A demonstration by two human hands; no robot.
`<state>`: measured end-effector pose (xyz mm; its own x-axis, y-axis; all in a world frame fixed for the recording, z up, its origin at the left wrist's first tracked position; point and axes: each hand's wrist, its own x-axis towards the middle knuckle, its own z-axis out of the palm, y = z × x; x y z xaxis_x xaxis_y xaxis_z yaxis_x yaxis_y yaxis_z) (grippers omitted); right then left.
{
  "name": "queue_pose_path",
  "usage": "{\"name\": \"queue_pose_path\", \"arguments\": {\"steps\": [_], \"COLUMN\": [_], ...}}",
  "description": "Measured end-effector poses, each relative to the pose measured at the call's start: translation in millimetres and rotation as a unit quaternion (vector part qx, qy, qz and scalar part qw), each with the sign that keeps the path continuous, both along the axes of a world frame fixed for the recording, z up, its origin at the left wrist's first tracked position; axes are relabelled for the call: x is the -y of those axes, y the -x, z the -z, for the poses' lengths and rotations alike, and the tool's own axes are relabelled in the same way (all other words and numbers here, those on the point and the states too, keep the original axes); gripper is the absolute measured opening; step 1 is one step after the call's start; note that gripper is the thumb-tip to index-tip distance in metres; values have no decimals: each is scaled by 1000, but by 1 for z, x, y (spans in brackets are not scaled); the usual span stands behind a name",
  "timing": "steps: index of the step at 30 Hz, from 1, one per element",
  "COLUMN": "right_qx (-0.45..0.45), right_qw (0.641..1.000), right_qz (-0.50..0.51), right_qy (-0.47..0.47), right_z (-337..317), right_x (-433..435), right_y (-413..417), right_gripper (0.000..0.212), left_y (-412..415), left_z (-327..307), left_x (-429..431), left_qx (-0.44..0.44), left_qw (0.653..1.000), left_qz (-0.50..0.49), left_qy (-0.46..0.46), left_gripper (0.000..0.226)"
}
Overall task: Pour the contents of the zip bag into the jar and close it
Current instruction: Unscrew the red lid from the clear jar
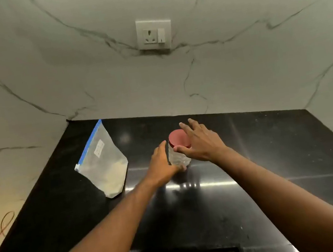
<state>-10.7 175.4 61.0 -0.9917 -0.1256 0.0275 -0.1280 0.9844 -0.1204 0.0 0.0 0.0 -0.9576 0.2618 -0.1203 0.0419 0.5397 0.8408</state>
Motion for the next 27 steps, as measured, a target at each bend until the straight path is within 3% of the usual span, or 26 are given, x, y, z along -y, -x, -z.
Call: {"name": "queue_pose_path", "arguments": {"steps": [7, 12, 17, 23, 25, 27], "right_qx": [-1, 41, 127, 254, 289, 240], "right_qw": [998, 996, 990, 957, 947, 964], "right_qz": [34, 47, 12, -117, -135, -111], "right_qy": [-48, -66, -53, -80, -30, -4], "right_z": [11, -1, -18, -40, -49, -54], "right_x": [12, 26, 24, 24, 28, 29], "right_y": [34, 44, 58, 71, 73, 74], "right_gripper": [88, 66, 62, 86, 78, 63], "left_y": [37, 49, 63, 69, 71, 72], "left_z": [40, 51, 57, 60, 59, 61], "left_x": [-19, -8, -2, 2, 3, 4], "left_qx": [28, -15, -50, -63, -71, -74], "left_qw": [995, 998, 998, 995, 993, 993], "left_qz": [-12, -13, 26, 61, 80, 87], "left_qy": [-100, -60, -37, -42, -38, -35], "left_gripper": [104, 83, 93, 104, 110, 103]}}
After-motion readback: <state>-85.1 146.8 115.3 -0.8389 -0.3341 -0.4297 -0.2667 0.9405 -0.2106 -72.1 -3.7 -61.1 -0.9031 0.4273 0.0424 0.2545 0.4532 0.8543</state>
